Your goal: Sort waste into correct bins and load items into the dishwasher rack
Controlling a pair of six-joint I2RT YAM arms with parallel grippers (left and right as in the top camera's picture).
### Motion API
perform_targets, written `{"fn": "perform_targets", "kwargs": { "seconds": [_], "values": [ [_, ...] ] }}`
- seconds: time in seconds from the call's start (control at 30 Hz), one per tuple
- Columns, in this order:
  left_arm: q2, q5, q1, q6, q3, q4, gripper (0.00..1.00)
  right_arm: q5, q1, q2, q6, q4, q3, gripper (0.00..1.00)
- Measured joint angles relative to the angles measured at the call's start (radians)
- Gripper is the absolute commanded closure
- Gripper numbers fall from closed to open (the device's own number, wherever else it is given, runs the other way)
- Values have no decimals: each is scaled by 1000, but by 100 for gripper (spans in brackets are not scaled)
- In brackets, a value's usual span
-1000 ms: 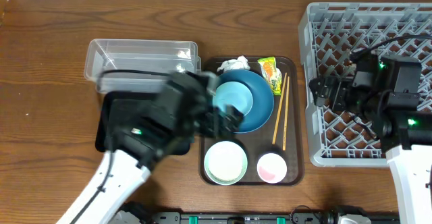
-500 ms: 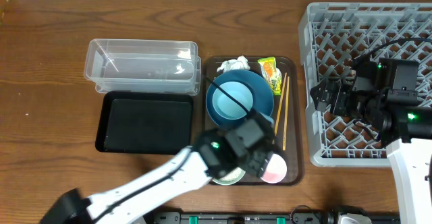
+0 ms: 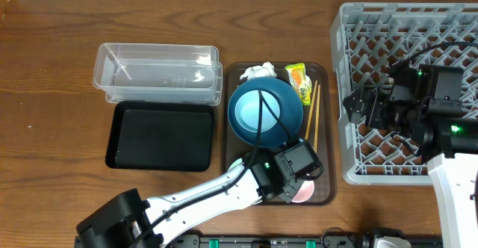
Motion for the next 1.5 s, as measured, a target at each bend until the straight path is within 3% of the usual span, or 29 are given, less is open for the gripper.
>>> {"fn": "perform_targets", "kwargs": {
  "seconds": [0.23, 0.43, 0.67, 0.83, 1.07, 1.23, 1.5],
  "values": [
    [-64, 0, 32, 1, 57, -80, 94, 0, 0, 0, 0, 0, 0, 1],
    [-262, 152, 269, 1, 151, -135, 94, -40, 0, 0, -11, 14, 0, 1],
    [-359, 617, 721, -3, 160, -52, 94, -366, 2, 1, -134, 104, 1, 1],
    [-330, 975, 893, -3, 159, 16, 94, -616, 40, 1, -175, 216, 2, 1],
    [-299, 1231, 934, -6, 159, 74, 94, -777, 213, -1, -185, 370, 2, 1],
    [-299, 1318, 941, -17, 159, 77, 94, -867, 307, 1, -205, 476, 2, 1],
    [-299, 1374, 940, -19, 159, 77, 94, -923, 340, 1, -212, 517, 2, 4]
  ]
}}
